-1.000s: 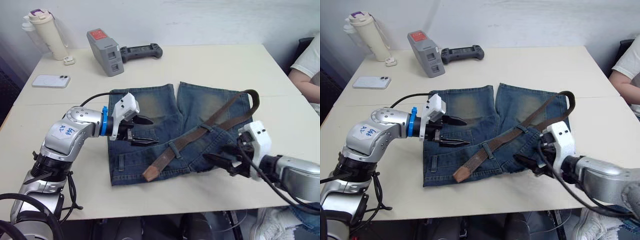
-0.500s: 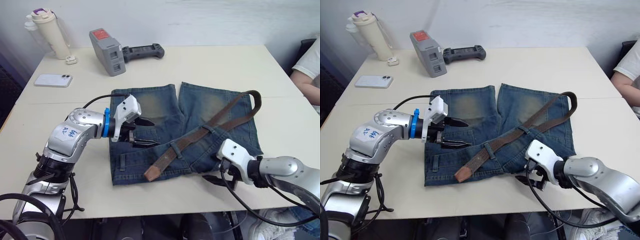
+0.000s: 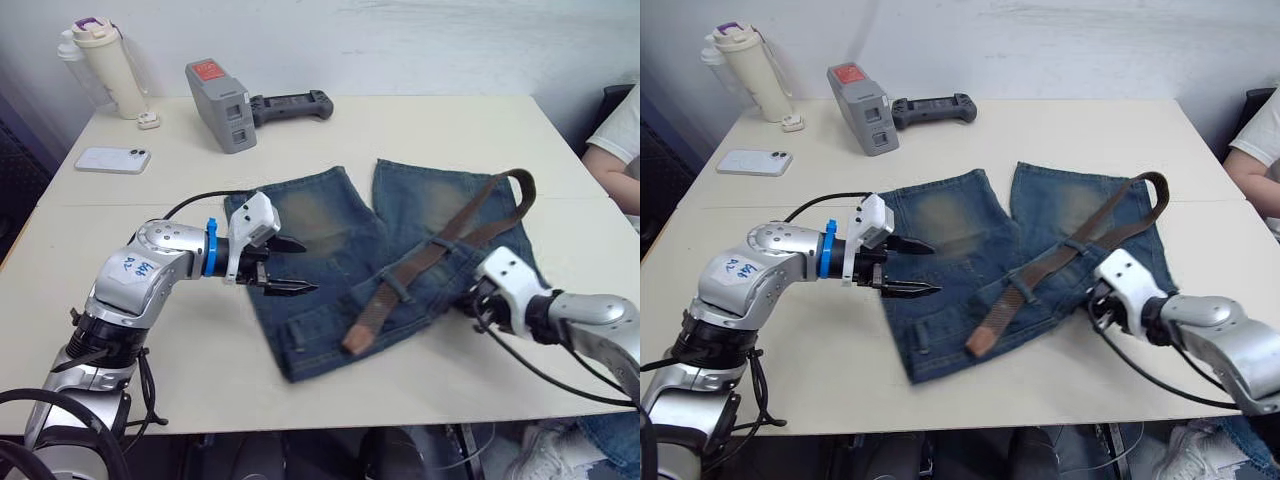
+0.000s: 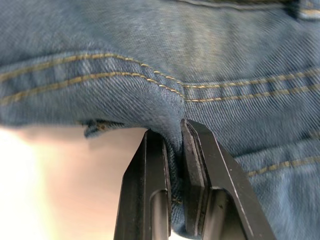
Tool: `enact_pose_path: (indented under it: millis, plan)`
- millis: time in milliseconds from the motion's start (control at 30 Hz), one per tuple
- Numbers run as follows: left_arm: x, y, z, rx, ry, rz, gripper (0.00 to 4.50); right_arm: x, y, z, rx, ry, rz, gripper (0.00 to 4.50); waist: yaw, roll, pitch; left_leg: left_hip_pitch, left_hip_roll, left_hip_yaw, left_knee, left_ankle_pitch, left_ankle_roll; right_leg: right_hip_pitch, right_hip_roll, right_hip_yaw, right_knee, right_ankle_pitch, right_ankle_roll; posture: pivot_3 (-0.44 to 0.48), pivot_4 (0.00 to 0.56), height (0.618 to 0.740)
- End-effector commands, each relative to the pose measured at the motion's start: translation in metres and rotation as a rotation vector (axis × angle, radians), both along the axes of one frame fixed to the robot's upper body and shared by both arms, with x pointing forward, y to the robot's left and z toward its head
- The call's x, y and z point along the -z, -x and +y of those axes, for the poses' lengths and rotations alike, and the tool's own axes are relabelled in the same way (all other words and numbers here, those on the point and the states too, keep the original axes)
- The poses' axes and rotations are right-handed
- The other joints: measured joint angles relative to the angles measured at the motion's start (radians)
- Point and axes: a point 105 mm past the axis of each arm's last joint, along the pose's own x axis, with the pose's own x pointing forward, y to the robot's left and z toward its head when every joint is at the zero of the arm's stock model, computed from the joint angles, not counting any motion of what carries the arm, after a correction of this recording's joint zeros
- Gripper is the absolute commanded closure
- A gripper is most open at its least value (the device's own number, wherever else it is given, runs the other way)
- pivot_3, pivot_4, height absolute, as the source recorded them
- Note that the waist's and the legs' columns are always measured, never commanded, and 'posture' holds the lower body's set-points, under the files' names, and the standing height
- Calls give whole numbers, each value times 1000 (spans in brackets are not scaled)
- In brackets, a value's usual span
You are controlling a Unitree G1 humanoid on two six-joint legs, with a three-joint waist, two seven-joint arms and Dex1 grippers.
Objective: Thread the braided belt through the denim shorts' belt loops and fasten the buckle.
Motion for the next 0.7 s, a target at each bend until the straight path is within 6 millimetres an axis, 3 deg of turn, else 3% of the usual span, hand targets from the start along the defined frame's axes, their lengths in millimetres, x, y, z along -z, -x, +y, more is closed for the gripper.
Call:
enact_pose_path:
  millis: [33, 200, 333, 500, 700]
  plan:
    - [-11, 0, -3, 20, 6, -53, 0, -3, -7, -48, 130, 111, -15, 4480, -2, 0, 0, 0, 0, 0, 0, 0, 0, 0, 0, 0, 0, 0, 0, 0, 150, 650]
    - [-12, 0, -4, 19, 10, -56, 0, -2, -18, -65, 218, 99, -28, 4480, -2, 0, 0, 0, 0, 0, 0, 0, 0, 0, 0, 0, 0, 0, 0, 0, 150, 650]
    - [-12, -1, -6, 18, 14, -58, 0, 4, -29, -48, 256, 47, -42, 4480, -6, -1, 0, 0, 0, 0, 1, 0, 0, 0, 0, 0, 1, 0, 0, 0, 150, 650]
    - [-13, -1, -10, 21, 21, -61, 0, 11, -47, -8, 291, -67, -69, 4480, -28, -5, -3, 1, 1, 0, 0, 0, -1, 0, 1, 0, 4, 0, 0, 0, 150, 650]
    - [-14, -1, -10, 21, 23, -63, 0, 12, -47, 11, 278, -96, -70, 4480, -42, -5, -3, 2, 2, 1, -2, 0, -1, 0, 1, 1, 6, 0, -1, 0, 150, 650]
